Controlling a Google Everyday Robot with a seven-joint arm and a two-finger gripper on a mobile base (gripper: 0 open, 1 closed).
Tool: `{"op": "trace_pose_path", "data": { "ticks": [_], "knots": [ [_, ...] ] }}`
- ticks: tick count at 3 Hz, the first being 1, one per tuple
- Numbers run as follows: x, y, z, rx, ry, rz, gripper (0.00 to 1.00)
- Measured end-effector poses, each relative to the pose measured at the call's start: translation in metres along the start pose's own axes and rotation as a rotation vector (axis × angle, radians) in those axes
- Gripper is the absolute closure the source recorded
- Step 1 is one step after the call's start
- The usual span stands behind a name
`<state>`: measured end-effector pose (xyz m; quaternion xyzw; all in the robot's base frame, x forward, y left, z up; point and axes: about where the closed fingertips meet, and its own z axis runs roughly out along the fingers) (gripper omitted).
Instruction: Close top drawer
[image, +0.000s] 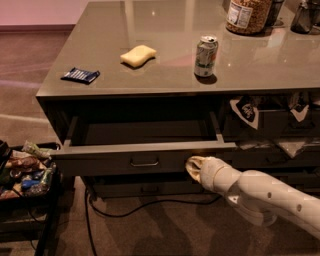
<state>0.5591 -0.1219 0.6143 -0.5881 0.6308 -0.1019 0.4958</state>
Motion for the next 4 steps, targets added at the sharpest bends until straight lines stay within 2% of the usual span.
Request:
{"op": "trace_pose_path", "data": {
  "ticks": [3,4],
  "knots": [
    [0.0,-0.012,0.041,-0.01,-0.022,-0.018,1.0],
    [-0.006,-0.02,0.061,-0.018,-0.033,-0.043,1.0]
  ]
}}
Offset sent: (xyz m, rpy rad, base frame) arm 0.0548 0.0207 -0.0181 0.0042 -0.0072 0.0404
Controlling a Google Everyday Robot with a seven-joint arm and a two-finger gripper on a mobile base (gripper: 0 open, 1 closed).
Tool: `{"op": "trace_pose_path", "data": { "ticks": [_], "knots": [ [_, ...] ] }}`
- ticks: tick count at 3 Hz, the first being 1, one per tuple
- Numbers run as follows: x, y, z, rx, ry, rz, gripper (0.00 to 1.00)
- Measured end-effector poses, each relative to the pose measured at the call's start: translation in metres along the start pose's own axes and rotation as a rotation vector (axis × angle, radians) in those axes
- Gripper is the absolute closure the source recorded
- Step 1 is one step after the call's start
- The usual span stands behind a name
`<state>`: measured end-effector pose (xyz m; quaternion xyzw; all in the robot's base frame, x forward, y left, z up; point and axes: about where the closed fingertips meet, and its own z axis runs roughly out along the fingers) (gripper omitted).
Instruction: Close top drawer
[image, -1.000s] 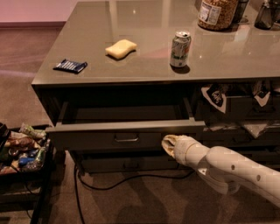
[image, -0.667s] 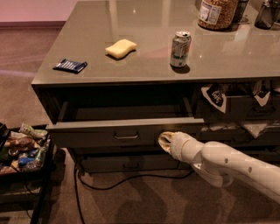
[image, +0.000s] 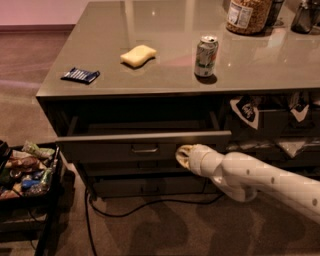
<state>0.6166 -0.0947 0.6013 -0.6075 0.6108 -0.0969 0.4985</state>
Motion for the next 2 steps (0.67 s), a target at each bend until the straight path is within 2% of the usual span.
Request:
{"op": "trace_pose_path", "data": {
  "ticks": [1,2],
  "knots": [
    [-0.004,-0.028,0.0271,0.012,-0.005,-0.038,1.0],
    [-0.004,-0.028,0.0271,0.012,-0.005,-0.039,1.0]
  ]
}}
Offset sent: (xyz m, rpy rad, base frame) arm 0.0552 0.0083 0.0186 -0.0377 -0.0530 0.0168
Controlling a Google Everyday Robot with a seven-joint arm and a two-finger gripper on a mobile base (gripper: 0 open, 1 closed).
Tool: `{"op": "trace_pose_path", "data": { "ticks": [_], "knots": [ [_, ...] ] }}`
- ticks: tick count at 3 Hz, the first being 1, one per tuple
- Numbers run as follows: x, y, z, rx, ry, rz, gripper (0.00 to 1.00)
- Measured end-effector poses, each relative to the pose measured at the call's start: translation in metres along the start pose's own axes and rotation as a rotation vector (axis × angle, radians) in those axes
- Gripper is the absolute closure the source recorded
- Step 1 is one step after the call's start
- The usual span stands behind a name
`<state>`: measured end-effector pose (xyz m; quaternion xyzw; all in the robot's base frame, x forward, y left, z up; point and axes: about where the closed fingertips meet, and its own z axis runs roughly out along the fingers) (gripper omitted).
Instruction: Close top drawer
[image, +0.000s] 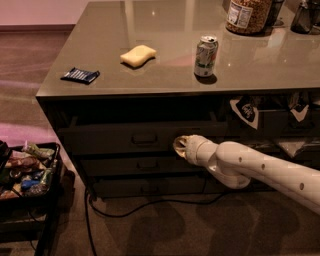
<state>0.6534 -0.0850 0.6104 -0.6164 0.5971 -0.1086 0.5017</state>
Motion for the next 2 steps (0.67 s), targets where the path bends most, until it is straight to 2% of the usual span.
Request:
{"op": "trace_pose_path", "data": {
  "ticks": [2],
  "knots": [
    [0.021,-0.023,-0.005,0.052,0.081,-0.053,1.0]
  ]
}}
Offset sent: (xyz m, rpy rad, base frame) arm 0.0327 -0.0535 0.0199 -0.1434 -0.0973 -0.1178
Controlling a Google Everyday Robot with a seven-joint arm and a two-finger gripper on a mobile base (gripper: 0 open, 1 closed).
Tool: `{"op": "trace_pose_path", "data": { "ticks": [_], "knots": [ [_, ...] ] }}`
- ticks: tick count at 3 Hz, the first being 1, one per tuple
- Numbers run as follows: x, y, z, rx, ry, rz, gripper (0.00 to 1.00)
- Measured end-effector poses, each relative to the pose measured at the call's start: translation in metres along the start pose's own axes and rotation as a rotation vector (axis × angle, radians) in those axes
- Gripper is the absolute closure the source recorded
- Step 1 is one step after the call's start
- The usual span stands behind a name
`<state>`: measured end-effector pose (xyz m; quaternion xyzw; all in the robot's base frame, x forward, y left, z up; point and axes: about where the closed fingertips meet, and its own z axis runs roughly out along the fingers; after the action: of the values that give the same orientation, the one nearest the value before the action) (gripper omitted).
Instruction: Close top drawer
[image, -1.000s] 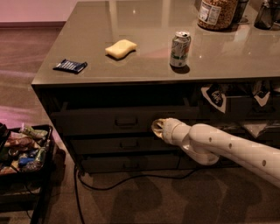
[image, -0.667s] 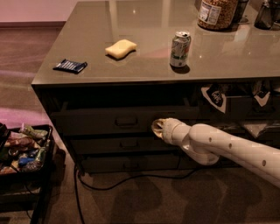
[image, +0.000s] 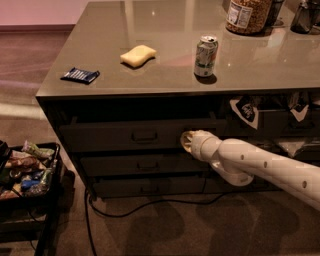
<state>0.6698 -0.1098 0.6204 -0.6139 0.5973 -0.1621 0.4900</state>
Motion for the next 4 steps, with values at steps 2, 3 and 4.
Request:
{"op": "trace_pose_path", "data": {
  "ticks": [2,3,4],
  "knots": [
    [0.012,-0.011,0.023,0.0,0.017,-0.043,1.0],
    [0.007,-0.003,0.01,-0.015,-0.04,-0.063,1.0],
    [0.0,0.01,-0.032,0.0,-0.057,-0.093,1.0]
  ]
}}
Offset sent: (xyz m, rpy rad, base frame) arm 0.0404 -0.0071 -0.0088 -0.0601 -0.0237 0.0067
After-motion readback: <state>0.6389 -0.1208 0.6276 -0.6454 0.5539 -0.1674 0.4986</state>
